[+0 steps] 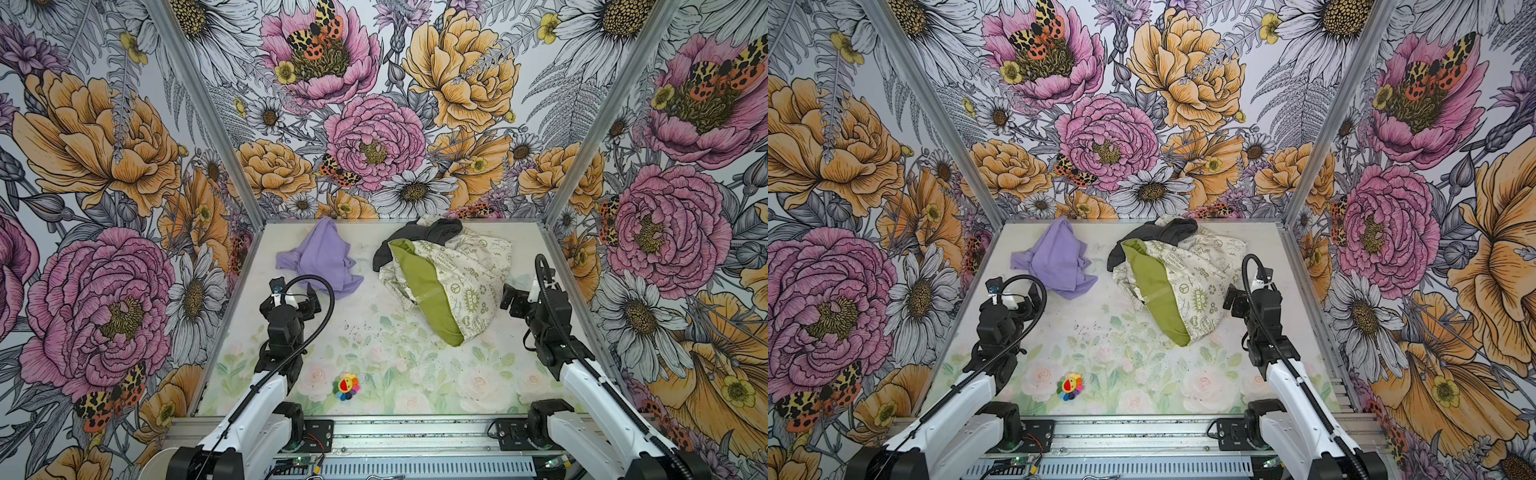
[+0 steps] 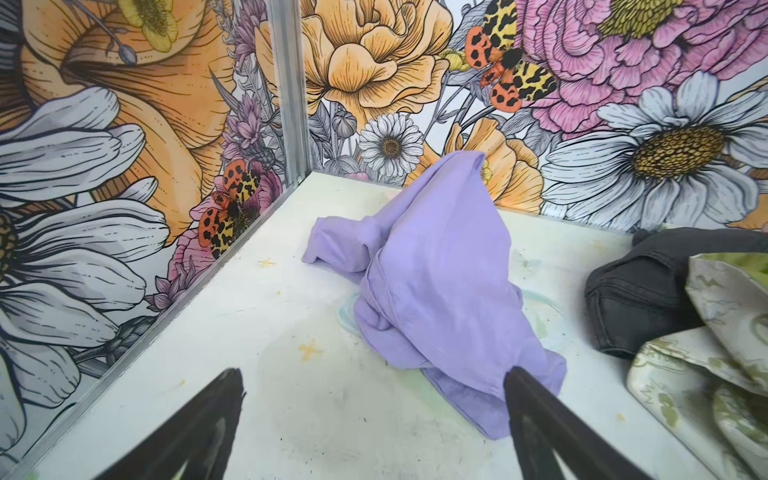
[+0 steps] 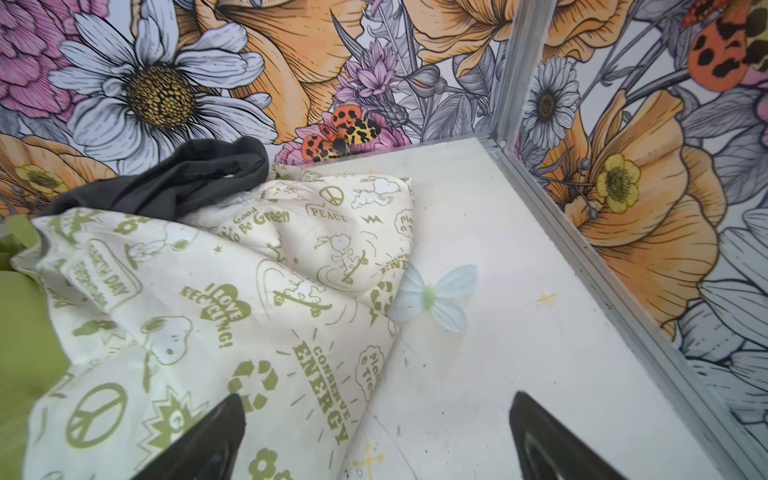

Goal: Pick out a specific cloth from the pile

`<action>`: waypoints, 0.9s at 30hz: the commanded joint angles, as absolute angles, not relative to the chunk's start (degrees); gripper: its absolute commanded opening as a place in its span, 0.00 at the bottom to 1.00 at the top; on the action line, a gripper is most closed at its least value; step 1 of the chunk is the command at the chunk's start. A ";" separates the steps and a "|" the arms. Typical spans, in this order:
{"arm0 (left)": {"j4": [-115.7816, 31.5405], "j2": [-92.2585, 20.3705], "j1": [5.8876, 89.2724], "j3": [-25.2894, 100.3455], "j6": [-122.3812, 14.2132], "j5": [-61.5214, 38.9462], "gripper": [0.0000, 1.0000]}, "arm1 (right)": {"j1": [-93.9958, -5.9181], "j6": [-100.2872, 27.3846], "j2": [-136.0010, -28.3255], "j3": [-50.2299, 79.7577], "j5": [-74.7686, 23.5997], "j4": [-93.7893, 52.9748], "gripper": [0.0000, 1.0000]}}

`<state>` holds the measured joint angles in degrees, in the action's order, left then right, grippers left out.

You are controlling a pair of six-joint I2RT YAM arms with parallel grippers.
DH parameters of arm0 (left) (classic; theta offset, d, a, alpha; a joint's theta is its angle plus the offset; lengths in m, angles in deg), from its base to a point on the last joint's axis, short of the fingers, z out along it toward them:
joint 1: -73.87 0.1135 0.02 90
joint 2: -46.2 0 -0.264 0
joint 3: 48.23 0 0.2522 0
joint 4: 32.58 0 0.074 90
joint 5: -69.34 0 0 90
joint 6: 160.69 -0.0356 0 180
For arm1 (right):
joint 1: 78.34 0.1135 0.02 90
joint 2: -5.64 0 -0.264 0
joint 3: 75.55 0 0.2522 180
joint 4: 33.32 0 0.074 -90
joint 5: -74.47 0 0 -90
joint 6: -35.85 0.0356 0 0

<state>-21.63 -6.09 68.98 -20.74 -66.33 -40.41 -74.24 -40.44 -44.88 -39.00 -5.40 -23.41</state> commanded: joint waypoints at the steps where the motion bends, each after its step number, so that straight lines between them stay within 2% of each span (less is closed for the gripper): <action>1: -3.55 -13.10 71.26 -22.97 -68.90 -38.18 0.99 | -74.80 -45.76 -49.14 -42.41 0.66 -41.12 1.00; 7: 19.03 -30.21 72.62 -25.16 -70.03 -35.55 0.99 | -75.31 -50.20 -64.02 -45.74 -3.56 -62.79 1.00; 15: 28.25 -44.67 73.17 -22.07 -70.74 -31.26 0.99 | -76.41 -53.17 -83.53 -46.27 -8.59 -84.94 0.99; 19: 19.83 -43.54 73.49 -18.47 -69.81 -34.15 0.99 | -76.78 -51.08 -82.49 -42.93 -4.56 -76.64 0.99; 21: 10.09 -42.31 73.58 -14.48 -69.46 -34.53 0.99 | -76.74 -50.19 -82.87 -40.78 -1.96 -73.37 0.99; 27: 9.88 -42.78 72.49 -13.91 -70.05 -36.87 0.99 | -76.85 -49.95 -82.63 -40.69 -1.98 -72.66 0.99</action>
